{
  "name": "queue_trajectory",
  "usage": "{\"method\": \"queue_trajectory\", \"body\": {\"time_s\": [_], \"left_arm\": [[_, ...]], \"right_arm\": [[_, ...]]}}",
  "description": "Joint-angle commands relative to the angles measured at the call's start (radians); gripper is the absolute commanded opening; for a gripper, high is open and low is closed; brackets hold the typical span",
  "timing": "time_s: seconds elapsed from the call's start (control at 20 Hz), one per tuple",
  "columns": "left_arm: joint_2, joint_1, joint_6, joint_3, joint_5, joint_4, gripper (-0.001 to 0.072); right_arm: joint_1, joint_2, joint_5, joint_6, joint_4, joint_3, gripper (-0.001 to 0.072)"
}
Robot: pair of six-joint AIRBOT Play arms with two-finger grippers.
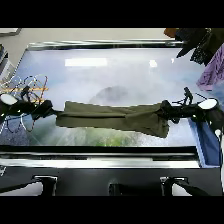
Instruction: Fold the clothes and pants, and hang the long-sleeved shirts on hangers.
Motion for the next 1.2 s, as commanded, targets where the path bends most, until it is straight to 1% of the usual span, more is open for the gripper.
{"method": "queue_trajectory", "body": {"time_s": [0.0,0.25,0.45,0.5,0.55,0.6,0.65,0.7,0.75,0.8,0.85,0.9,0.95,1.15], "left_arm": [[-0.148,-0.041,-0.030,0.167,0.004,0.027,0.0014],[-0.269,-0.059,-0.060,0.326,-0.036,0.049,0.0014],[-0.331,-0.085,-0.064,0.339,-0.045,0.060,0.0014],[-0.341,-0.087,-0.064,0.339,-0.051,0.060,0.0017],[-0.344,-0.089,-0.063,0.339,-0.051,0.060,0.0074],[-0.339,-0.088,-0.063,0.340,-0.050,0.060,0.0194],[-0.332,-0.083,-0.063,0.348,-0.055,0.068,0.0290],[-0.321,-0.077,-0.063,0.364,-0.072,0.077,0.0339],[-0.307,-0.072,-0.063,0.391,-0.097,0.101,0.0341],[-0.290,-0.070,-0.062,0.417,-0.122,0.135,0.0398],[-0.267,-0.071,-0.061,0.444,-0.145,0.181,0.0531],[-0.245,-0.072,-0.061,0.465,-0.166,0.219,0.0634],[-0.222,-0.072,-0.062,0.485,-0.192,0.245,0.0669],[-0.124,-0.072,-0.063,0.512,-0.257,0.270,0.0669]], "right_arm": [[0.001,-0.075,-0.054,-0.006,0.001,0.042,0.0026],[0.001,-0.113,-0.079,-0.006,0.002,0.044,0.0026],[0.001,-0.167,-0.076,-0.007,0.002,0.044,0.0028],[0.001,-0.174,-0.074,-0.007,0.002,0.044,0.0051],[0.000,-0.174,-0.071,-0.006,0.003,0.044,0.0135],[-0.005,-0.172,-0.053,-0.006,0.012,0.053,0.0195],[-0.018,-0.170,0.000,-0.006,0.019,0.081,0.0356],[-0.041,-0.165,0.064,-0.013,0.019,0.122,0.0495],[-0.073,-0.155,0.118,-0.027,0.014,0.165,0.0497],[-0.114,-0.144,0.163,-0.032,-0.007,0.209,0.0499],[-0.154,-0.138,0.185,-0.033,-0.036,0.242,0.0502],[-0.193,-0.139,0.196,-0.042,-0.060,0.260,0.0618],[-0.220,-0.142,0.196,-0.069,-0.068,0.261,0.0678],[-0.247,-0.229,0.241,-0.166,-0.080,0.261,0.0690]]}}
